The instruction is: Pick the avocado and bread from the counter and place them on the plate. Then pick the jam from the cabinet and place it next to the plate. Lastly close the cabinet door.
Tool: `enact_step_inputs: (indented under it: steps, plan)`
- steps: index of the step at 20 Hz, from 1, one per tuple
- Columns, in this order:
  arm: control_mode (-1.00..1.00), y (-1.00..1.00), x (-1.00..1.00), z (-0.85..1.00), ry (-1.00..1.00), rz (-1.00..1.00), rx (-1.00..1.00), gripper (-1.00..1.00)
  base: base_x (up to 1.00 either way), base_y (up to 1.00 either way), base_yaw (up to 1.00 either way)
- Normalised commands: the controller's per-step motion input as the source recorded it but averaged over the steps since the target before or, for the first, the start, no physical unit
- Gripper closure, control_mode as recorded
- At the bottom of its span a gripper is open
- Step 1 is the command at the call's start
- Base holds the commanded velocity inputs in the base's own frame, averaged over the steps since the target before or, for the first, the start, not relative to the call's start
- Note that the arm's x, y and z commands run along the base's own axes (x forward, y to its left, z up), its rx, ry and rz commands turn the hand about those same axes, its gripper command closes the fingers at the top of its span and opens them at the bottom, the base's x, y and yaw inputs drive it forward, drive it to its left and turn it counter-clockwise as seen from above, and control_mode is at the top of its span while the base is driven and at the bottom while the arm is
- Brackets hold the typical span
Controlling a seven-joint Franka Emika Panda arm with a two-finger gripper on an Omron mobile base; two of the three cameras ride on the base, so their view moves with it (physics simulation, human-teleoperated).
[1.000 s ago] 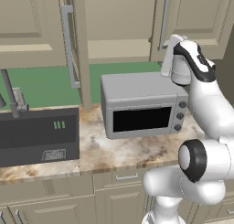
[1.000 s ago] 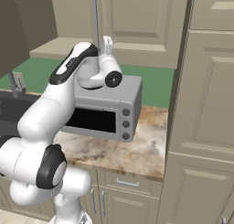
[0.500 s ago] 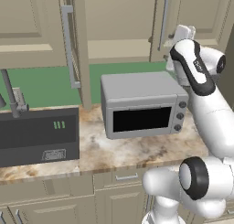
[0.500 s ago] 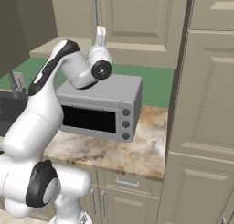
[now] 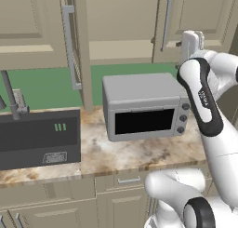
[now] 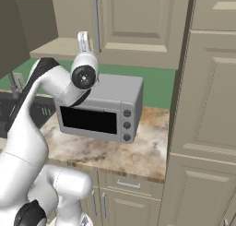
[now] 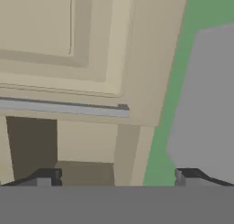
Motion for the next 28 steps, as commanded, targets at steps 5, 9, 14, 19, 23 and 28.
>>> enact_step_inputs:
  steps: [5, 9, 14, 19, 23, 28]
  plan:
    - [-1.00, 0.29, -0.52, 0.00, -0.03, 0.00, -0.27, -1.00, 0.00, 0.00, 0.00]
    - [-1.00, 0.43, -0.55, -0.05, -0.02, 0.05, -0.31, -1.00, 0.00, 0.00, 0.00]
    - [-1.00, 0.44, -0.56, -0.10, 0.01, 0.00, -0.31, -1.00, 0.00, 0.00, 0.00]
    - [-1.00, 0.24, -0.72, -0.22, -0.01, 0.00, -0.31, -1.00, 0.00, 0.00, 0.00]
    - [-1.00, 0.02, -0.98, -0.12, -0.01, -0.01, -0.30, -1.00, 0.00, 0.00, 0.00]
    - [-1.00, 0.00, -0.96, 0.00, 0.00, -0.07, -0.33, -1.00, 0.00, 0.00, 0.00]
